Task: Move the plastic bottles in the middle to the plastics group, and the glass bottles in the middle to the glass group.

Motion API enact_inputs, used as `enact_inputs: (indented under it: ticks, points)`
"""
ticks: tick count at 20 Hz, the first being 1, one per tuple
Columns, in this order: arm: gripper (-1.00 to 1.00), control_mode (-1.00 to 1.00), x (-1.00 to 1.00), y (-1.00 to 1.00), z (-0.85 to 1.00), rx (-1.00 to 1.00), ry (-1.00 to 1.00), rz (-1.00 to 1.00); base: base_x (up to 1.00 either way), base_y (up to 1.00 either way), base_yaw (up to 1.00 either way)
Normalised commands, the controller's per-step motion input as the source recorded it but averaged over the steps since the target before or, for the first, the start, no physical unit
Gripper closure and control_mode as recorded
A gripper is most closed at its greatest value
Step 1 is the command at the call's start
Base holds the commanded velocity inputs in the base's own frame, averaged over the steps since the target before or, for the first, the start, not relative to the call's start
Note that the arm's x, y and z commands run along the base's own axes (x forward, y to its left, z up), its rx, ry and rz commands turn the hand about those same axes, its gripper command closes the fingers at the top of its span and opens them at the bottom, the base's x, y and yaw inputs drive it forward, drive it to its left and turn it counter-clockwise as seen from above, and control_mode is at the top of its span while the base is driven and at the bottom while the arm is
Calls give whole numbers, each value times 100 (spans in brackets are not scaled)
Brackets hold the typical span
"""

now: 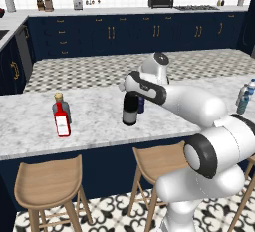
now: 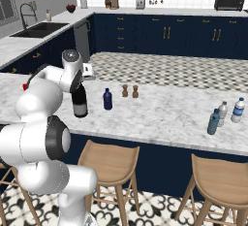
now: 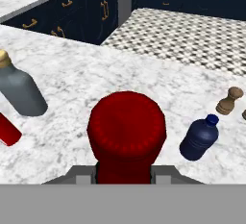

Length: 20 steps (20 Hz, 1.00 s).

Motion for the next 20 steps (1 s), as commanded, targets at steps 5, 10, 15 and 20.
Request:
enact_inputs:
  ticks: [5, 10, 15, 20]
  points:
    - [100, -100, -5, 84, 12, 0, 0, 21, 0, 0, 0]
    - [100, -100, -14, 67, 0, 0, -7, 23, 0, 0, 0]
    - [100, -100, -16, 52, -3, 0, -10, 19, 0, 0, 0]
    - [100, -100, -9, 33, 0, 0, -1, 14, 0, 0, 0]
